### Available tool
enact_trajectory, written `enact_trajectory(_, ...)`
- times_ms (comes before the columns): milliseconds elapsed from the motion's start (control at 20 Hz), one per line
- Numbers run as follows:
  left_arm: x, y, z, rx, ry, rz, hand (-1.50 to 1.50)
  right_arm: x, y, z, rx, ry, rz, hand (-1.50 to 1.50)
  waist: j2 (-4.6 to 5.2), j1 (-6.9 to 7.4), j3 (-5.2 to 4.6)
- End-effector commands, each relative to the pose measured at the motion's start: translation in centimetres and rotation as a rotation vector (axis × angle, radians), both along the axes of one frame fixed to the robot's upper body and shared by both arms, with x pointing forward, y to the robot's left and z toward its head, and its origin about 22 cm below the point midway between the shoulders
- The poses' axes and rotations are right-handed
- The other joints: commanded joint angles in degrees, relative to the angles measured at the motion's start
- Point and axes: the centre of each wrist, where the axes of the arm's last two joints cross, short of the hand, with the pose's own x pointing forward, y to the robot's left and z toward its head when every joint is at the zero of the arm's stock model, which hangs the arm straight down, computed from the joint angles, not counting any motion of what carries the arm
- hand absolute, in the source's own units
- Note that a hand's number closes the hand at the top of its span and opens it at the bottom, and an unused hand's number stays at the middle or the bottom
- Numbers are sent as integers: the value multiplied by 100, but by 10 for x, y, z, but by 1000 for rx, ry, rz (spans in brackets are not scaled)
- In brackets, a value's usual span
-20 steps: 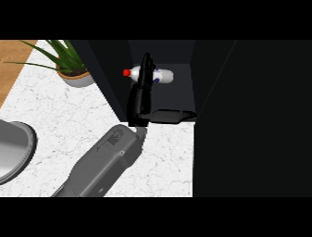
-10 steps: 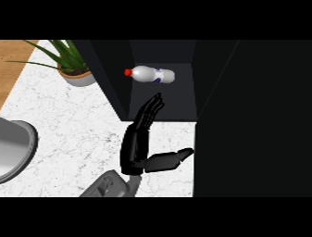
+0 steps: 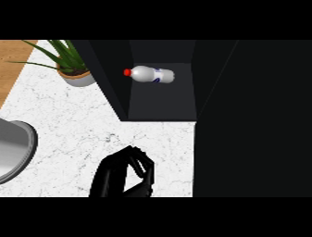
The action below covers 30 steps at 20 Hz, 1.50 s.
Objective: Pick up the bottled water, place it into the cabinet and close the cabinet
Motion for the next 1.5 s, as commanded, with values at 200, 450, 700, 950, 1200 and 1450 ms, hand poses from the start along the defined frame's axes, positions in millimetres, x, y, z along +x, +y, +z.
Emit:
enact_trajectory(200,-31,63,2,69,1,22,150,-12,31,40,-226,6,254,150,-29,-39,-15)
enact_trajectory(450,-30,101,22,69,-38,45,150,-5,44,44,-203,-96,301,150,-4,43,-18)
enact_trajectory(700,-34,129,30,30,-27,49,-150,-12,56,47,-222,-122,341,150,-40,-90,-34)
enact_trajectory(950,-40,161,44,60,-56,99,-150,-10,63,50,-209,-118,422,150,-66,0,-53)
enact_trajectory(1200,-43,181,56,52,-47,116,-150,-4,71,51,-220,-134,511,150,-84,23,-64)
enact_trajectory(1450,-53,193,62,60,-39,120,-150,4,79,48,-226,-121,583,150,-175,109,-96)
